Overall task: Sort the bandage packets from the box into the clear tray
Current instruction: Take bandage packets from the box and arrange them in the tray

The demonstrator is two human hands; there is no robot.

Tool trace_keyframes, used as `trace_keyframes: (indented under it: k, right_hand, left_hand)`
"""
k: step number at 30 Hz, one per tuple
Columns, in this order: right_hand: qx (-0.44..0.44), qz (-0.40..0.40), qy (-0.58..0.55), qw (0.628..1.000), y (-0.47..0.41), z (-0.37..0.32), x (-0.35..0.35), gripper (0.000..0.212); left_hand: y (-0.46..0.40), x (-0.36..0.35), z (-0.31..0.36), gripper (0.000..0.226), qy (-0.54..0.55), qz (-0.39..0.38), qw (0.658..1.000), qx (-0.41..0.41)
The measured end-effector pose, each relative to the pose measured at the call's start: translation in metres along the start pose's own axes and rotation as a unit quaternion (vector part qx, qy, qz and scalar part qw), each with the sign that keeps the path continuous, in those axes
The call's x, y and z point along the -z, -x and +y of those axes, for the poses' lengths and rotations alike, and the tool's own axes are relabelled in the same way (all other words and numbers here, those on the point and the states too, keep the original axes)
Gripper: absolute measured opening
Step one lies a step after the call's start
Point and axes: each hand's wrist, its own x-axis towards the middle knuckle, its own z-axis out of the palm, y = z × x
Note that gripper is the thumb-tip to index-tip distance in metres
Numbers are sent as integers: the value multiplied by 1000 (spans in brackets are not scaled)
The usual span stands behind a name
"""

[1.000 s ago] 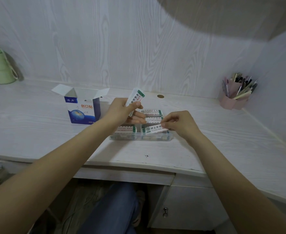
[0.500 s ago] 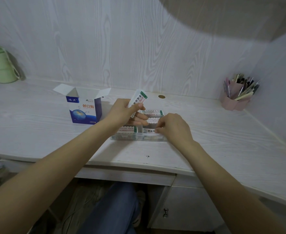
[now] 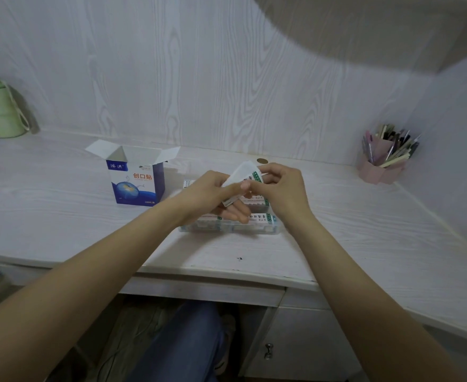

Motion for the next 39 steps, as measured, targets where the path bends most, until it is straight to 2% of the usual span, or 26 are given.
trace_keyframes:
  k: [2,5,9,13,16,21,26,32,34,36,37,39]
  right_hand:
    - [-19,-2,-22,1000,1,0,0,29]
    - [-35,-5,-31,999,3,1,1,37]
    - [-31,-7,-13,999,4,4,1,28]
    - [-48,15,11,999,3,14,7,13]
    - [-70,9,69,995,2,25,11,12]
    - [-48,8,234,971,3,36,4,9]
    - [-51,-24,317,947,5,33,-3,7]
    - [1,-22,388,922,3,36,-5,5]
    - [12,11,283,959,2,31,-5,10]
    - [-21,3,75,997,4,16,-1,16]
    - [-38,-17,4,999,4,9,1,19]
    - [-43,-45,-46,997,5,1,3,17]
  left_hand:
    - [0,0,-1,34,41,7,999,10]
    - [-2,0,-2,30,68,29,997,13]
    - [-5,1,-3,17,77,83,993,18]
    - [-8,5,-4,15,63,163,984,21]
    - [-8,11,-8,19,55,181,982,15]
    - [-9,11,-10,19,55,186,981,13]
    - [-7,11,-9,18,51,182,982,9]
    - [-4,11,-7,17,51,171,984,2]
    - [-3,9,-6,16,52,169,984,-2]
    - [-2,8,-5,18,54,162,985,-6]
    - [-2,7,-5,18,55,155,986,-9]
    - [-1,4,-4,12,59,130,990,-16]
